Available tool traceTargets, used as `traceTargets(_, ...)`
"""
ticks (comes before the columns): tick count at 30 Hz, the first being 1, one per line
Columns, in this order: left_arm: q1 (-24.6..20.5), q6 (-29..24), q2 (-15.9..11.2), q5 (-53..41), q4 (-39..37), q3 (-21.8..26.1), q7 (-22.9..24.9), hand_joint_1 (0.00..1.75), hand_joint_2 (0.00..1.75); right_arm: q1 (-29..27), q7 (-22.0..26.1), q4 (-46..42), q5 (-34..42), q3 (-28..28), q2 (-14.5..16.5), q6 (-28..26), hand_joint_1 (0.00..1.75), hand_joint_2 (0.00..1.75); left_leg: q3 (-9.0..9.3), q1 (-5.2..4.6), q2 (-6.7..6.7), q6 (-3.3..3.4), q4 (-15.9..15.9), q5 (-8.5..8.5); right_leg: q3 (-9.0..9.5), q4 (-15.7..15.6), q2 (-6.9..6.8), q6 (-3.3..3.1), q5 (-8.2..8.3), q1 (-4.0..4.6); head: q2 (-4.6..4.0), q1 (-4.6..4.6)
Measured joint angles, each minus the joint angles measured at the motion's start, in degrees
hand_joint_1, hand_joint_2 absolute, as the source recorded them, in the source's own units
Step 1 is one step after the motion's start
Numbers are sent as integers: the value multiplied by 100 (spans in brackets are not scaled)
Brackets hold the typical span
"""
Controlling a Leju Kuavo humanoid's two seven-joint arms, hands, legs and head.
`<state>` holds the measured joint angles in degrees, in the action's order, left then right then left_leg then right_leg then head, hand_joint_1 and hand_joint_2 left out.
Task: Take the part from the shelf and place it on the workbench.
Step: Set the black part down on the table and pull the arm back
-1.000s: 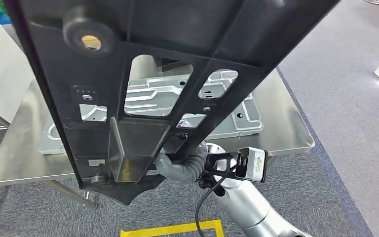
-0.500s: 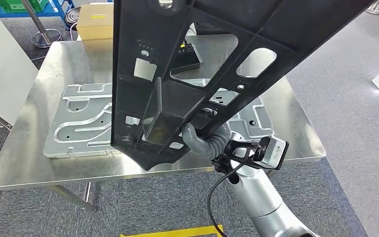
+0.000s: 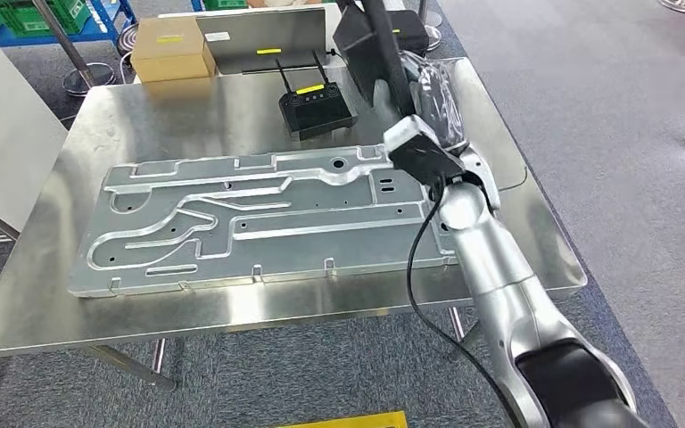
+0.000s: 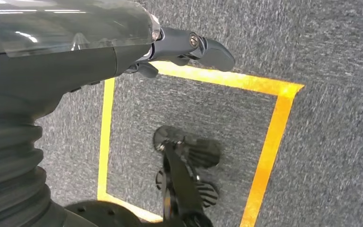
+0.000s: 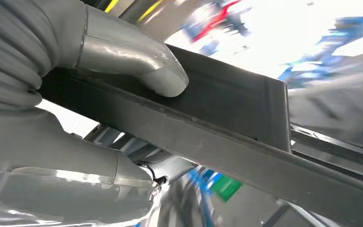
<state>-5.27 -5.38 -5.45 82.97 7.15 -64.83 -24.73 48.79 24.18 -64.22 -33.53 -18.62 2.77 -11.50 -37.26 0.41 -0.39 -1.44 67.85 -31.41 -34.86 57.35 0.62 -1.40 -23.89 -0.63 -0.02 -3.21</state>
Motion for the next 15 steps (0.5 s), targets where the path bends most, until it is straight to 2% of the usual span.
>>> traceTargets(1, 2, 2, 0, 0, 0, 1, -3, 0, 175, 185, -211, 234, -436, -43, 9, -99, 175, 175, -203, 9, 0, -19, 375, -133, 1, 2, 0, -4, -5, 3, 0, 0)
traceTargets(2, 3, 5, 2, 0, 0, 1, -5, 0, 175, 350, -418, 464, -844, -107, 26, -156, 175, 175, -346, 17, 1, -32, 606, -168, 5, 3, 0, -7, -11, 5, 0, 0)
traceTargets(3, 3, 9, 4, 0, 0, 1, -7, 0, 175, 498, -606, 690, -1223, -191, 54, -188, 175, 175, -388, 24, 1, -37, 617, -83, 13, 6, 2, -6, -19, 7, 0, 0)
traceTargets(4, 1, 12, 7, 0, 0, 1, -8, 0, 175, 631, -761, 909, -1567, -286, 90, -210, 175, 175, -311, 28, 2, -33, 380, 115, 27, 11, 4, 0, -31, 8, 0, 0)
traceTargets(6, -5, 13, 8, 0, 0, 1, -10, 0, 175, 866, -974, 1312, -2140, -491, 172, -239, 175, 175, 41, 24, 5, 2, -450, 568, 56, 25, 9, 27, -65, 17, 0, 0)
traceTargets(7, -9, 13, 9, 0, 0, 1, -10, 0, 175, 976, -1049, 1505, -2401, -597, 212, -244, 175, 175, 185, 15, 3, 29, -781, 697, 59, 33, 11, 47, -77, 26, 0, 0)
traceTargets(8, -10, 13, 11, 0, 0, 1, -10, 0, 175, 1067, -1106, 1688, -2628, -704, 249, -236, 175, 175, 266, 5, 1, 53, -970, 747, 57, 37, 12, 68, -84, 36, 0, 0)
traceTargets(12, -6, 13, 23, 0, 0, 1, -10, 0, 175, 1233, -1172, 2198, -3007, -996, 368, -192, 175, 175, 294, 16, -10, 165, -1063, 755, 25, 103, 2, 179, -152, 40, 0, 1)
traceTargets(13, -9, 13, 26, 0, 0, 0, -10, 0, 175, 1271, -1184, 2278, -3044, -1032, 385, -177, 175, 175, 299, 29, -10, 195, -1078, 764, -51, 269, -4, 204, -258, 37, 0, 1)
traceTargets(15, -12, 16, 29, 0, 0, -3, -10, 0, 175, 1353, -1193, 2449, -3160, -1124, 417, -45, 175, 175, 302, 33, -7, 234, -1087, 763, -390, 959, -12, 237, -599, 29, 0, 1)
